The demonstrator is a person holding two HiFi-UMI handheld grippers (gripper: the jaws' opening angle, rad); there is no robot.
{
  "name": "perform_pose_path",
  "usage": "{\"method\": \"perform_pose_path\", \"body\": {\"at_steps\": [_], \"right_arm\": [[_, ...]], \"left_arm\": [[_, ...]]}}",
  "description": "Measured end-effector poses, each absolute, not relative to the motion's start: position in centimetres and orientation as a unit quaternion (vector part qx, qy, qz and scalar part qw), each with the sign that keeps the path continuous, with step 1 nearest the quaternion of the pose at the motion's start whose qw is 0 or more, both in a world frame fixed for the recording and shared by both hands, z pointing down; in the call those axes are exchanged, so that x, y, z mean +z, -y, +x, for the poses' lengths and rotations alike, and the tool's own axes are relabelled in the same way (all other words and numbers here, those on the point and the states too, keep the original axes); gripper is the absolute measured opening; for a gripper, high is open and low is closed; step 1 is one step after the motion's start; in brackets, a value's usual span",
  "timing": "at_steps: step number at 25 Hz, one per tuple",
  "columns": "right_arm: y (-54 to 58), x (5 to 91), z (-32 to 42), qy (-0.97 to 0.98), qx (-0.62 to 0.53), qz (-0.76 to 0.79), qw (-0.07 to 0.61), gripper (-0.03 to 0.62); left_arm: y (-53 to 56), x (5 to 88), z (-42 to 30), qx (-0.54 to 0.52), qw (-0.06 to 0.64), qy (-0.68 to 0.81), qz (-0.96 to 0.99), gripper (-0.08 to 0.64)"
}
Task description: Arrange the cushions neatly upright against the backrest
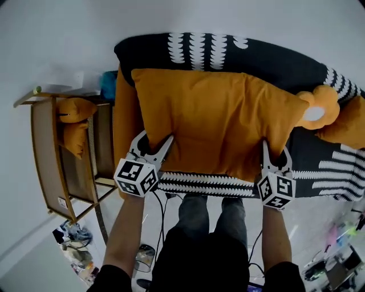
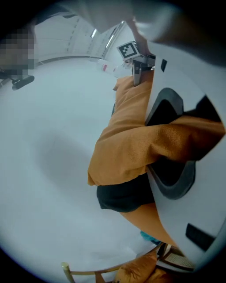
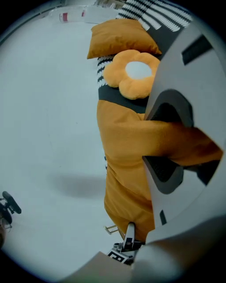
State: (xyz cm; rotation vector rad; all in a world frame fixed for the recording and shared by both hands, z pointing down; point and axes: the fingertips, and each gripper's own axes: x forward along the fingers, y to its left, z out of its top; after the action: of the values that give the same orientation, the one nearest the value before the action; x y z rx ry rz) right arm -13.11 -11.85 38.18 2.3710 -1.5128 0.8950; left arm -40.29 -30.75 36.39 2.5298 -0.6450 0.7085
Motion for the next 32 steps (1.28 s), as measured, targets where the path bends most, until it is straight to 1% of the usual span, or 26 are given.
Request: {"method": "perform_pose_path", "body": {"at_steps": [4, 9, 13, 16, 22, 26, 28, 29, 31, 32], "right_arm": [[16.1, 35.3, -11.0, 0.524, 0.253, 0.809, 0.081, 0.209], [20.3, 33.9, -8.3, 0.526, 0.212, 0.821, 0.064, 0.213], [22.1, 33.7, -6.7, 0.520, 0.188, 0.831, 0.059, 0.216], [22.8, 34.4, -5.6, 0.512, 0.177, 0.839, 0.056, 0.230], [22.6, 37.5, -4.6, 0.497, 0.195, 0.843, 0.064, 0.273], [22.4, 38.9, -4.6, 0.485, 0.204, 0.847, 0.069, 0.304], [22.3, 40.5, -4.8, 0.479, 0.224, 0.845, 0.077, 0.310], [22.1, 41.7, -4.9, 0.475, 0.244, 0.841, 0.083, 0.324], [21.8, 43.7, -5.2, 0.468, 0.277, 0.833, 0.101, 0.353], [21.7, 44.0, -5.4, 0.467, 0.282, 0.831, 0.107, 0.353]], "left_arm": [[34.6, 33.8, -38.8, 0.214, 0.192, 0.245, 0.926, 0.256], [38.7, 32.5, -36.5, 0.185, 0.173, 0.248, 0.935, 0.258], [40.6, 32.5, -35.1, 0.171, 0.165, 0.249, 0.939, 0.262], [41.8, 33.7, -34.7, 0.170, 0.169, 0.248, 0.939, 0.276], [42.7, 37.2, -34.6, 0.197, 0.170, 0.254, 0.932, 0.319], [42.9, 39.3, -35.1, 0.213, 0.175, 0.257, 0.926, 0.336], [43.1, 40.9, -35.8, 0.239, 0.173, 0.260, 0.919, 0.359], [43.0, 42.0, -36.2, 0.258, 0.175, 0.261, 0.914, 0.368], [42.6, 44.0, -36.9, 0.290, 0.185, 0.263, 0.902, 0.371], [42.3, 44.6, -37.1, 0.296, 0.190, 0.264, 0.898, 0.371]]}}
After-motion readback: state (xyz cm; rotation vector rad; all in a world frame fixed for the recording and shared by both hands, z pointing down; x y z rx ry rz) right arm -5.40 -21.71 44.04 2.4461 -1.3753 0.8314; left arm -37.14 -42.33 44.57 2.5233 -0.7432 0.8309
